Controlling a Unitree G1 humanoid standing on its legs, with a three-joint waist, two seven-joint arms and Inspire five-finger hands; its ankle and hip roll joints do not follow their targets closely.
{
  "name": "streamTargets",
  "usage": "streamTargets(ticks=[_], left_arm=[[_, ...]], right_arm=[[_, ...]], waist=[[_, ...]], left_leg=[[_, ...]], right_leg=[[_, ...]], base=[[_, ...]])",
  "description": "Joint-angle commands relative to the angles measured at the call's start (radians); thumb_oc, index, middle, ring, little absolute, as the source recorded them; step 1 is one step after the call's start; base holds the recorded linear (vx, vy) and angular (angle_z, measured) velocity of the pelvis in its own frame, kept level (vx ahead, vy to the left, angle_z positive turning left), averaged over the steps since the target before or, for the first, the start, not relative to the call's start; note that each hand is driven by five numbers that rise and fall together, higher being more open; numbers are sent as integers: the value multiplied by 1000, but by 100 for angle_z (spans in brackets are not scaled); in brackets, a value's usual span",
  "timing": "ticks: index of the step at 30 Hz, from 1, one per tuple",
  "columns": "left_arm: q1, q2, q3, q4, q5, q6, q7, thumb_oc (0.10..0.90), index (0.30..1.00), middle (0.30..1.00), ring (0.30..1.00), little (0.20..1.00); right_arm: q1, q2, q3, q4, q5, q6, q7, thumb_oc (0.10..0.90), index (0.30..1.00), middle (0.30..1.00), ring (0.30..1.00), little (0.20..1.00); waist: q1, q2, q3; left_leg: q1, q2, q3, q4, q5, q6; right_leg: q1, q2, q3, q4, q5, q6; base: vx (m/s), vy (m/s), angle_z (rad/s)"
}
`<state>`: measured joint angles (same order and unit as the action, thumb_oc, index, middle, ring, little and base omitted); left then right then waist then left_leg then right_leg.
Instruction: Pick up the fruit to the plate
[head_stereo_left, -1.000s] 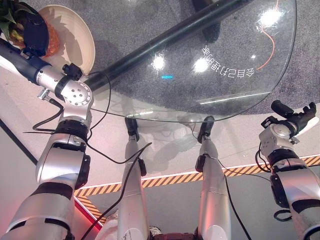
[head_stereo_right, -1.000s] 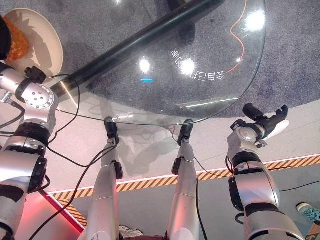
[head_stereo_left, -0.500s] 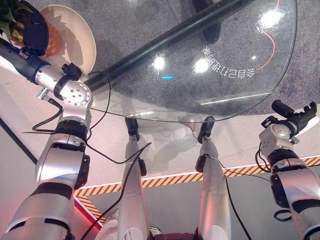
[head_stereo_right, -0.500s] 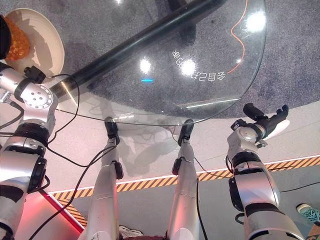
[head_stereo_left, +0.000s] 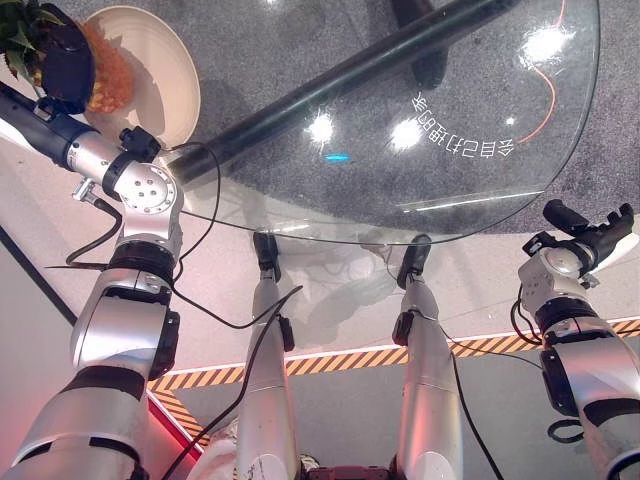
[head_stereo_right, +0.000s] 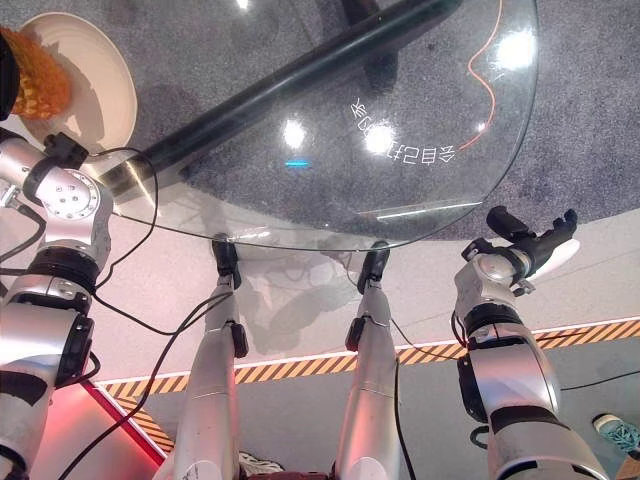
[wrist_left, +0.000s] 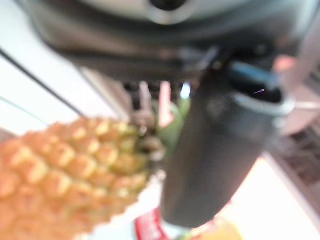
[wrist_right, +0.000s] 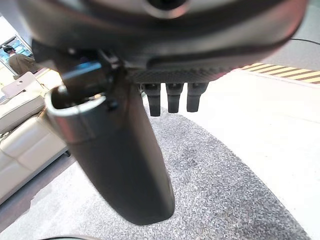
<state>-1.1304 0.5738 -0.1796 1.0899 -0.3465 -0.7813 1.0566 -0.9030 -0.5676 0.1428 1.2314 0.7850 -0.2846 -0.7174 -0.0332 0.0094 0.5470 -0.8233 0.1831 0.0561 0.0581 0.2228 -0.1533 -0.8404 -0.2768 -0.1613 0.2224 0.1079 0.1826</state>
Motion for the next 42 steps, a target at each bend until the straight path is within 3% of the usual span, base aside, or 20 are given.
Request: streamTargets(ticks=[1, 20, 36, 42], left_arm=[[-54, 89, 43, -5, -23, -109, -6, 800, 900, 900, 900, 900], [-8, 75, 39, -40, -24, -110, -101, 800, 900, 900, 900, 900], [43, 48, 45, -120, -84, -157, -153, 800, 900, 900, 900, 900], [63, 38, 48, -152, -174, -154, -242, 800, 900, 900, 900, 900]], right_arm=[[28, -68, 5, 42, -35, -58, -52, 800, 900, 900, 900, 900], [64, -44, -9, 38, -19, -65, -43, 800, 900, 900, 900, 900], [74, -43, -20, 31, -35, -68, -61, 800, 900, 900, 900, 900], [73, -50, -28, 28, -38, -66, -61, 800, 900, 900, 900, 900]], waist=[[21, -44, -27], [40, -73, -27], [50, -53, -27], [56, -48, -27]], left_leg=[[-10, 1, -33, 119, -120, -4], [21, 9, -36, 136, -130, -2], [30, 0, -35, 136, -141, -1], [23, -1, -36, 141, -142, -1]], right_leg=[[25, 15, -8, -23, -16, 8], [78, 14, -34, -17, -20, 16], [87, 5, -36, -14, -30, 18], [84, 0, -41, -11, -33, 20]], base=[[0, 0, 0], [2, -9, 2], [0, 0, 0], [0, 0, 0]])
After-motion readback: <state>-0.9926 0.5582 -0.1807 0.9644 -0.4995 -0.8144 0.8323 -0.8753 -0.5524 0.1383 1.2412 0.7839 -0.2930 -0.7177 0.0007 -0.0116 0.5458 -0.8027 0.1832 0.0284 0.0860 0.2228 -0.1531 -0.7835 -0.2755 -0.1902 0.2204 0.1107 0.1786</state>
